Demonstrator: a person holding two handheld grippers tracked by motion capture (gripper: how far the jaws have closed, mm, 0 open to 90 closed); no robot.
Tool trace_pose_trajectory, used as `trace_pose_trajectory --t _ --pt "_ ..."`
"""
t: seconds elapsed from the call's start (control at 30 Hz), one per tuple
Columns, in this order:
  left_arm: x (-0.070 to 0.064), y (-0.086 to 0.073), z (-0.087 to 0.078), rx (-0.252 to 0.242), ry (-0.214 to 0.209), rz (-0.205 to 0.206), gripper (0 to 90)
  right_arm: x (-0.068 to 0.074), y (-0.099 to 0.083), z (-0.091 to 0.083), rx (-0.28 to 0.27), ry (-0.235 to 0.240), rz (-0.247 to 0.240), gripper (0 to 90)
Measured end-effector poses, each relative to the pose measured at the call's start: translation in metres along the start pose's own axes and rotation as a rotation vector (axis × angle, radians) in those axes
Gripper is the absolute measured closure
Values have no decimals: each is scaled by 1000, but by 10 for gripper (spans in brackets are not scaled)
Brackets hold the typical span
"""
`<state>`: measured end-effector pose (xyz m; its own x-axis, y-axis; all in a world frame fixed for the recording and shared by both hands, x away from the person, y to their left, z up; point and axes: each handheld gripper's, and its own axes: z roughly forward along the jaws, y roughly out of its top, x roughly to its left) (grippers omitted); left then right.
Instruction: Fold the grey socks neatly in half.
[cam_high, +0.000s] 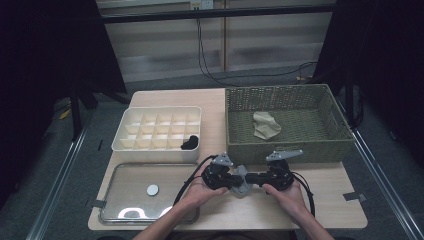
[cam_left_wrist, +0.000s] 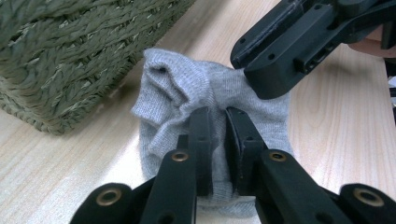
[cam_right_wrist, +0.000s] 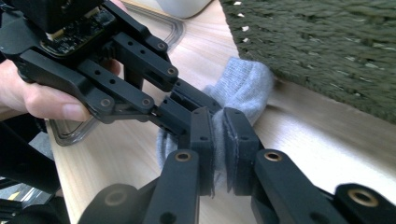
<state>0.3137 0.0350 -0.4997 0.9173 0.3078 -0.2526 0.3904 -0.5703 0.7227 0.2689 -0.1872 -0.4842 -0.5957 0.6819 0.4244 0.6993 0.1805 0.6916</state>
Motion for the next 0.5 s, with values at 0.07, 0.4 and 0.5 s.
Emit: trace_pose_trajectory --t 0.07,0.4,0.5 --pt "0 0 0 -2 2 -5 808 -2 0 -1 -2 3 5 838" --pt "0 3 -23 -69 25 8 741 -14 -3 -12 -21 -20 28 837" --pt "2 1 -34 -91 20 -7 740 -17 -5 -18 -28 -46 25 837"
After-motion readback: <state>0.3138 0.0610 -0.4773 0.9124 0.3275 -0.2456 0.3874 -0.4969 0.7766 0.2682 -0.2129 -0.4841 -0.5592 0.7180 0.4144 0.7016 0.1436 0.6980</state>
